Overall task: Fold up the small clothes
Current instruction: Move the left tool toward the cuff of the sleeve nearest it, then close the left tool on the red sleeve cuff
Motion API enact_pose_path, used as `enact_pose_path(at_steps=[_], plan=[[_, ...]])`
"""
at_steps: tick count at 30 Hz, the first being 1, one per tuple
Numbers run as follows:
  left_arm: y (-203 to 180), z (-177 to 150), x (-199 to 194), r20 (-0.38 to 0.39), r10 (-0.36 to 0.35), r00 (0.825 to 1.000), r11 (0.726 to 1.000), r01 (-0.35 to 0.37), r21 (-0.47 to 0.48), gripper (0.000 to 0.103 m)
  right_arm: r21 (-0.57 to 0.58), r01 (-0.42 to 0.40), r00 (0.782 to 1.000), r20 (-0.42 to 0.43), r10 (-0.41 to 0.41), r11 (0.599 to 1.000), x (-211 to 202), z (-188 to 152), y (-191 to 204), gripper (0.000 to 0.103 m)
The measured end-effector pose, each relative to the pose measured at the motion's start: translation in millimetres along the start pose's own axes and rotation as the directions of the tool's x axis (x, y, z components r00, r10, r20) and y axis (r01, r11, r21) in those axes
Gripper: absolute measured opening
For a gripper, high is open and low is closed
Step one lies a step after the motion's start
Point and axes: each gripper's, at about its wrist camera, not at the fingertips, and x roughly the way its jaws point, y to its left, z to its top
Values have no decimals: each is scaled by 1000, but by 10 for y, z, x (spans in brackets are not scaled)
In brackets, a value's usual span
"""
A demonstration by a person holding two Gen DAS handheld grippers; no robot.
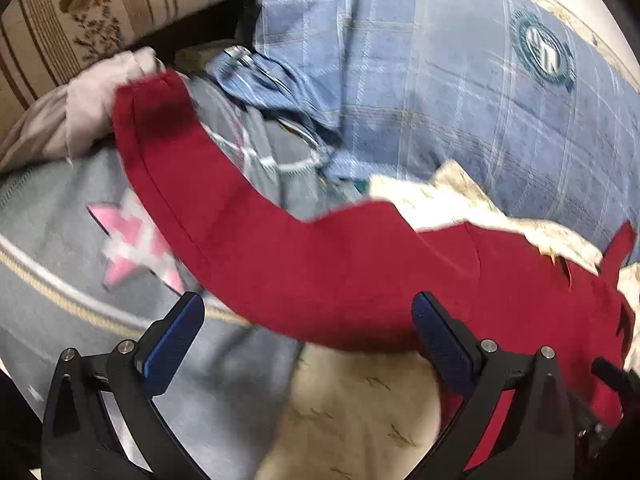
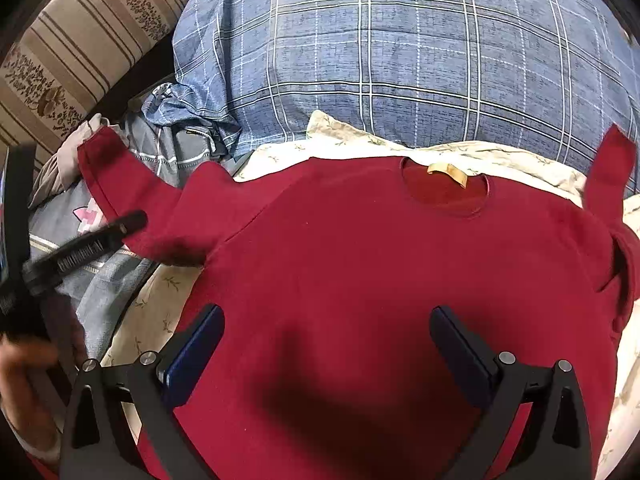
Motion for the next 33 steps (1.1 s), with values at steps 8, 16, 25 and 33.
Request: enact_pose_path(at_steps=[8, 16, 25, 33], plan=[[749, 586, 157, 74, 222, 972, 972, -214, -102, 103, 11, -33, 999, -12, 33, 999, 74, 2, -14, 103], [989, 865, 663, 86, 343, 935, 938, -337, -76, 102, 14, -48, 997, -54, 49, 999, 230, -42, -16, 103], [871, 913, 742, 106, 334, 937, 942, -335, -7, 16, 24, -47, 997, -59, 49, 999, 209, -65, -68, 103], [469, 908, 136, 71, -141, 987, 985, 147, -86, 7, 53, -14, 1000, -8, 14, 998, -6, 29, -303, 103]])
